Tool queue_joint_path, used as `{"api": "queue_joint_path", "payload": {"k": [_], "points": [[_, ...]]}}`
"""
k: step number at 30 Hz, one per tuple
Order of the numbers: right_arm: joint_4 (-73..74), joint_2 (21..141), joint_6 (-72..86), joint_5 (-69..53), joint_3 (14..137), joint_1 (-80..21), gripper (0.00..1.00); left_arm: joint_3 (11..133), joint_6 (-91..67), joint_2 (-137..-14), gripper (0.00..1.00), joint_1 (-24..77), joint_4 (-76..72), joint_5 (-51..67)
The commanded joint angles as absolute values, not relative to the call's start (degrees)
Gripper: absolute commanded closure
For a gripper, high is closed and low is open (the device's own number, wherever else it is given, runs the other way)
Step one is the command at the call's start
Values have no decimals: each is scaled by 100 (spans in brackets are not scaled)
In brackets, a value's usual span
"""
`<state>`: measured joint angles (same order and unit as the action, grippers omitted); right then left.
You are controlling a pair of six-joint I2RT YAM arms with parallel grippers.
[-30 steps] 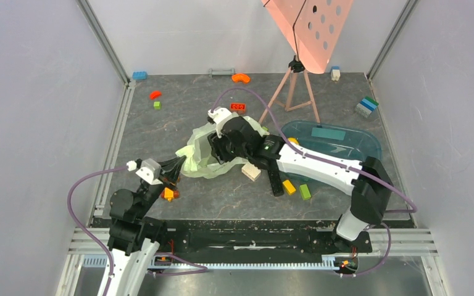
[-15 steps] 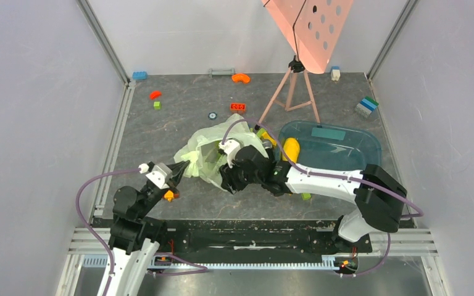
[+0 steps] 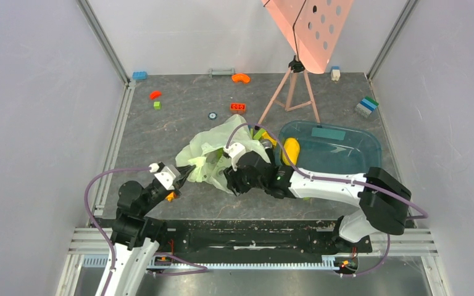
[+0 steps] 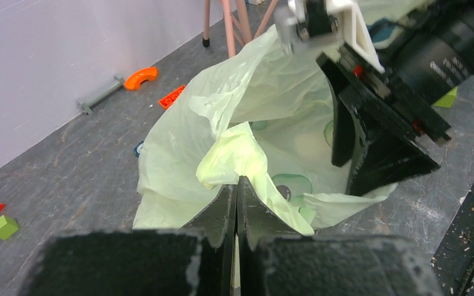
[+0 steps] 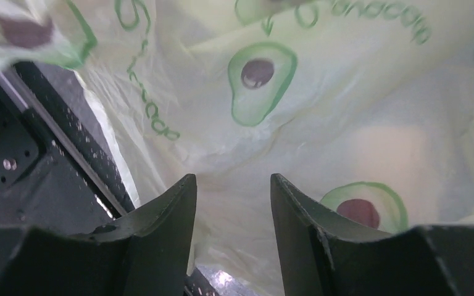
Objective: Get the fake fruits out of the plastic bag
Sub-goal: Adjust the plastic bag at the center of the board.
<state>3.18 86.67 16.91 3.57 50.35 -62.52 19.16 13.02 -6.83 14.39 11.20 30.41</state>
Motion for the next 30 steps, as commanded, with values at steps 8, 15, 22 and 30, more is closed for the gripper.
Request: {"api": "queue_joint_path", "payload": {"k": [8,15,22,30], "points": [[91,9115,1488,1380,6564,-6115,47,1877,1488,-765,98,1461,1032,3284],[-193,9926,1401,1496,7077,-5910,48,1846,1466,-765,98,1476,989,3258],[-206,10382,1195,2001,7356,-5768,48,1947,1377,-933,98,1477,1017,3248],[-679,10807,1241,1995,7414,-5558,48,2519,1249,-1593,98,1477,1361,3184]]}}
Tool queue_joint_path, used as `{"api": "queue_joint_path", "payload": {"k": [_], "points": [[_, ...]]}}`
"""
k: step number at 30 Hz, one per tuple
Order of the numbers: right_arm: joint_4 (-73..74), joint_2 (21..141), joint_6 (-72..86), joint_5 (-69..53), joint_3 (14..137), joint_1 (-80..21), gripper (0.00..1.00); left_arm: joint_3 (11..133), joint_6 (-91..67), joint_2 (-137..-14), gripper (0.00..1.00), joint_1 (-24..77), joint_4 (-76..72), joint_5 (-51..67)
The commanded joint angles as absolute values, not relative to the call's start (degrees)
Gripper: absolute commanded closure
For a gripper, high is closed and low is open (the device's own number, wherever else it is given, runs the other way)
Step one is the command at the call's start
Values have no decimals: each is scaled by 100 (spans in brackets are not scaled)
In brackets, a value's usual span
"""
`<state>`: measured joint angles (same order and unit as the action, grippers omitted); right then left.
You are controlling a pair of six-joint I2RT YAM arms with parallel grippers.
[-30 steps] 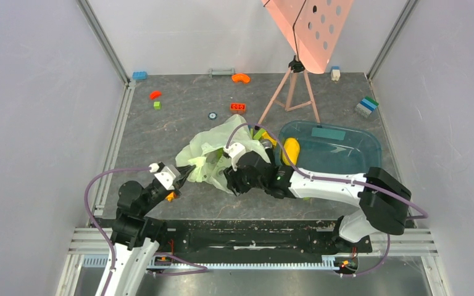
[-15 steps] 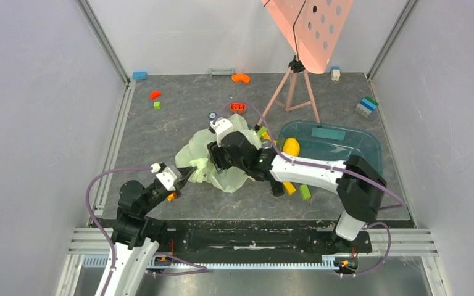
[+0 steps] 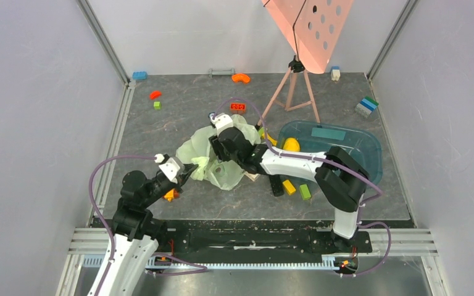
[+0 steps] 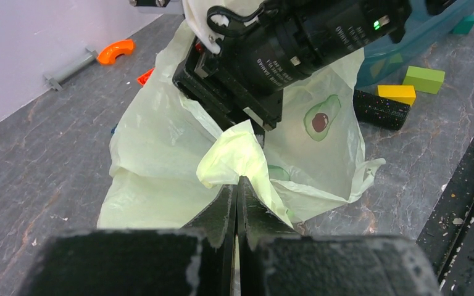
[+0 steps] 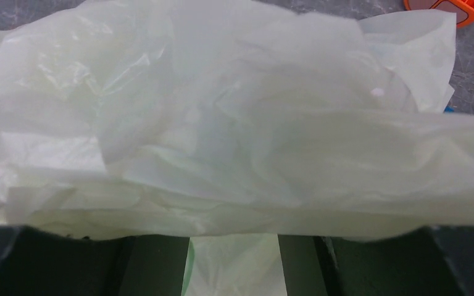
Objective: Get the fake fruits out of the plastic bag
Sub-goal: Adjust the plastic bag at the center of the board.
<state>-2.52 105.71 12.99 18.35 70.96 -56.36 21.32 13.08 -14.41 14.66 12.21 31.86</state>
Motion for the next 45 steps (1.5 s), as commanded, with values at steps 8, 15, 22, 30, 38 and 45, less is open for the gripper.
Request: {"api": "queue_joint_path", "payload": {"k": [8,15,22,30,38,45], "points": [[-908,10430,1300,1630,6557,-5550,50,2557,505,-1321,68,1477,1364,2722],[-791,9930,1224,1301,6330,-5546,48,3160,-708,-1114,0,1477,1965,1856],[-615,9858,1260,1095,6517,-5507,48,4522,-1769,-1492,0,1477,3317,478],[-626,9545,1344,857,6355,-5459,49,6803,-1798,-3782,0,1478,4657,1050],[-560,9444,1378,572,6327,-5274,49,7308,-3355,-5038,0,1477,5352,-1287],[-562,9385,1358,501,6284,-5182,49,6457,-2858,-4106,0,1475,4199,-71]]}}
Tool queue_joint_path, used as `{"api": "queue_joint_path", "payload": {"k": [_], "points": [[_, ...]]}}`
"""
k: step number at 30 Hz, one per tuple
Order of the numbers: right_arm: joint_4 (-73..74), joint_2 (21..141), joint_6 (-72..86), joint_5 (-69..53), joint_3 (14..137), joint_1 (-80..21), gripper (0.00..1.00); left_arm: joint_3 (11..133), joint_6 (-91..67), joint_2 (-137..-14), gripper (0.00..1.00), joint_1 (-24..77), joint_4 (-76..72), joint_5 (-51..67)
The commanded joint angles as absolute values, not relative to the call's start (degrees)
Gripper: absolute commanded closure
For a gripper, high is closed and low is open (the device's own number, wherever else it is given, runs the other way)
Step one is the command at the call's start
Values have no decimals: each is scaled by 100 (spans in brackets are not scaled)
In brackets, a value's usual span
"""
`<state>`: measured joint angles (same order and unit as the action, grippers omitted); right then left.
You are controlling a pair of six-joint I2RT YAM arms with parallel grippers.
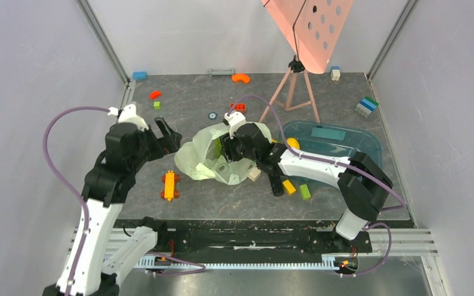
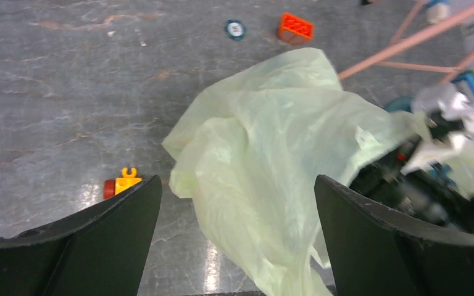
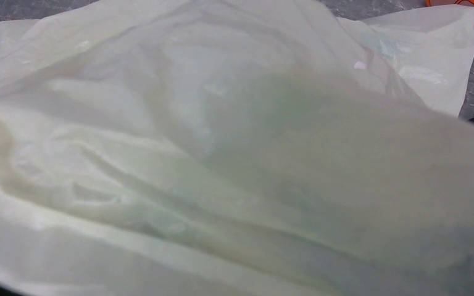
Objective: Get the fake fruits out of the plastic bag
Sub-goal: Adjust the plastic bag at the center of the board.
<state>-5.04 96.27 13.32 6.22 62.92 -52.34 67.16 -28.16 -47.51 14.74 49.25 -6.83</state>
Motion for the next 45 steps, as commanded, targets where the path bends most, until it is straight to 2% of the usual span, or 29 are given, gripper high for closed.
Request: {"api": "queue_joint_path", "payload": {"k": [1,8,9,13,18,24,26,31,36,41,43,45], "points": [[-560,9371,1355,491,6279,-5177,49,6531,-2805,-4174,0,1477,4266,76],[-562,9252,1338,498,6209,-5160,49,7905,-2344,-5773,0,1468,5991,-773],[-561,9239,1323,521,6202,-5151,48,7795,-2336,-5758,0,1467,5919,-693],[-473,9216,1332,450,6283,-5143,49,7494,-2239,-5246,0,1468,4895,1205],[-448,8831,1380,371,6259,-5143,49,8759,-2202,-5818,0,1483,5370,1410],[-126,8705,1259,246,6589,-5133,48,9384,-2335,-6175,0,1522,5048,2376],[-112,8687,1258,208,6638,-5096,48,9468,-2297,-6297,0,1681,4998,2480],[-53,8432,1281,106,6738,-4955,48,9387,-1997,-6277,0,2515,4824,1851],[172,8493,1266,-156,7009,-4737,48,9050,-1803,-6546,0,2531,4532,1782],[267,8742,1246,-452,7159,-4544,48,9353,-1764,-7105,0,2568,4549,2733],[272,8832,1236,-538,7207,-4464,48,9352,-1647,-7057,1,2741,4492,2716],[249,8937,1167,-727,7308,-4381,48,9369,-1481,-7020,5,2994,4553,2576]]}}
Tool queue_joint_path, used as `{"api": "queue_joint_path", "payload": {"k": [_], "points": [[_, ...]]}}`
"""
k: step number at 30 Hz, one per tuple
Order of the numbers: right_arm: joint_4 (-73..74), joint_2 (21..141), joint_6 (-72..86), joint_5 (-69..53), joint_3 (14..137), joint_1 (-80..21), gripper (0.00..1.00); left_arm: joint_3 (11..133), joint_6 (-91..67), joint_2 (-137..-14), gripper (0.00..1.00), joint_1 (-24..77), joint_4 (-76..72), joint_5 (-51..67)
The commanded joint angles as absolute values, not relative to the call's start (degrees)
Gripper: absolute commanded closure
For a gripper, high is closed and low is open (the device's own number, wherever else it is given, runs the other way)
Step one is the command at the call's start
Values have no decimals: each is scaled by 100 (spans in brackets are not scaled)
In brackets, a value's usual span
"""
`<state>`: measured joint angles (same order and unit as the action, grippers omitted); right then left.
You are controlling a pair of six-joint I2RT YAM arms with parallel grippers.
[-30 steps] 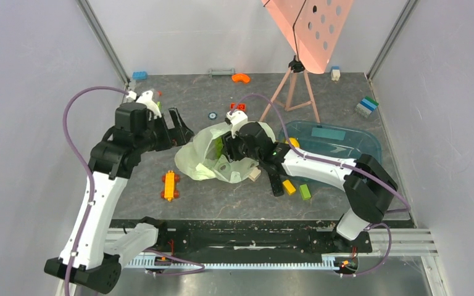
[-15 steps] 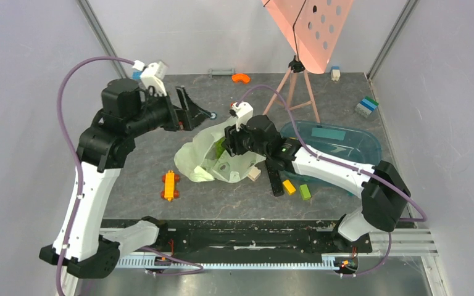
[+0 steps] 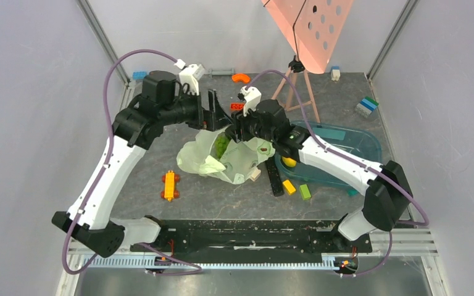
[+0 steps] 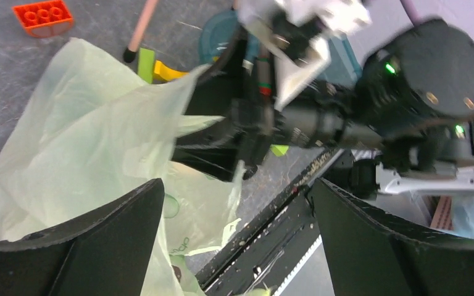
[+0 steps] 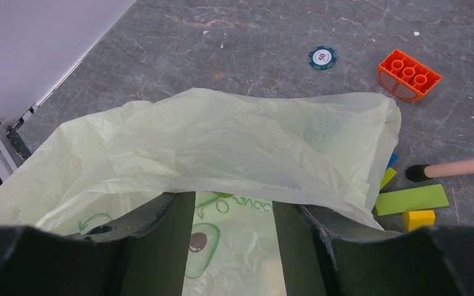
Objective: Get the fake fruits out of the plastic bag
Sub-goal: Adjust the plastic bag at the center of the board.
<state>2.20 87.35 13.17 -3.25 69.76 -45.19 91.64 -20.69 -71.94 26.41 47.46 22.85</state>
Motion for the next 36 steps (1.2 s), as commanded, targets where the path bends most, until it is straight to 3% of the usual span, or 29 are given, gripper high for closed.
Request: {"api": "queue_joint_path", "payload": {"k": [1,5,17,26,36], "points": [[241,9015,1124,-887,7385,-4333,48,9356,-1421,-7014,8,3085,4562,2562],[238,9387,1040,-1662,7829,-4154,48,9313,-1293,-7113,32,3530,4519,2575],[226,9758,1079,-2206,8086,-4007,48,8051,-1134,-6958,76,4089,3340,2565],[213,9662,1142,-1960,7959,-3992,48,7653,-1022,-7431,98,4391,3323,1255],[287,9491,1218,-1328,7724,-3973,48,6570,-1651,-7316,98,4487,2950,-309]]}}
